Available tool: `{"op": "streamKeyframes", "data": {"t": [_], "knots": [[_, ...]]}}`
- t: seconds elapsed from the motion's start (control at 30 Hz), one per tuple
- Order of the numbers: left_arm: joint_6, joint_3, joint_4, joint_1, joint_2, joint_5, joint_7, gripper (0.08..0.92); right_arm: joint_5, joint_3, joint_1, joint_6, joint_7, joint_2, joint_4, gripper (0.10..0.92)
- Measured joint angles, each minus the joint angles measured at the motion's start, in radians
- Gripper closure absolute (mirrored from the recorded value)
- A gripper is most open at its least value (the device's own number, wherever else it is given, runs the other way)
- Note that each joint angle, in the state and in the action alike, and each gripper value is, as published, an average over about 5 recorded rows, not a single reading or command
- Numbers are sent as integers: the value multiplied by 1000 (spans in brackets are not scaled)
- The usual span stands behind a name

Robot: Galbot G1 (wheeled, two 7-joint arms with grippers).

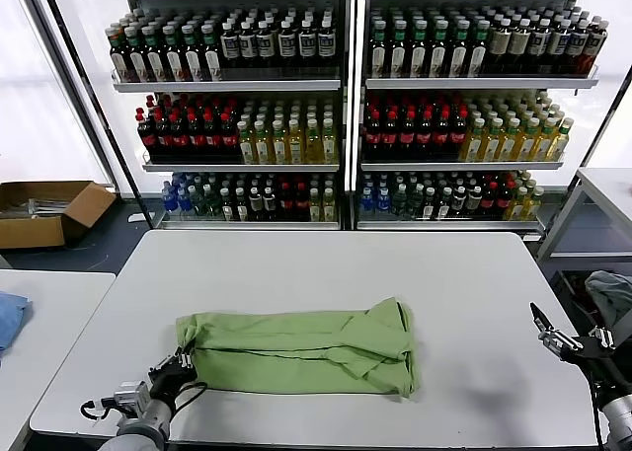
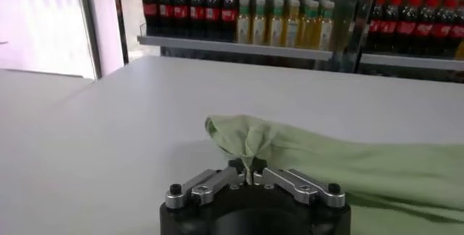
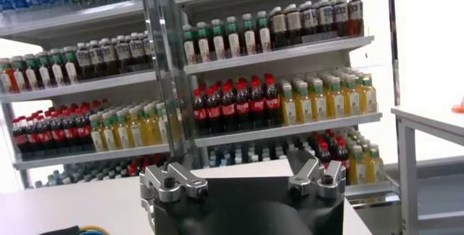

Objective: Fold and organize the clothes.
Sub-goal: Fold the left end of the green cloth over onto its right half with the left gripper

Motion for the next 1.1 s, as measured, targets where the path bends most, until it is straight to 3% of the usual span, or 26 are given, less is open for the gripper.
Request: {"op": "streamKeyframes", "data": {"t": [0.67,0.87,1.1], "knots": [[58,-180,30,-104,165,-42,109,892,2,-10,10,-6,4,1,19,203],[97,-161,-30,-119,161,-97,88,892,2,-11,17,-11,10,7,30,203],[123,-72,-110,-134,103,-150,39,892,2,-3,13,-14,10,8,42,203]]}}
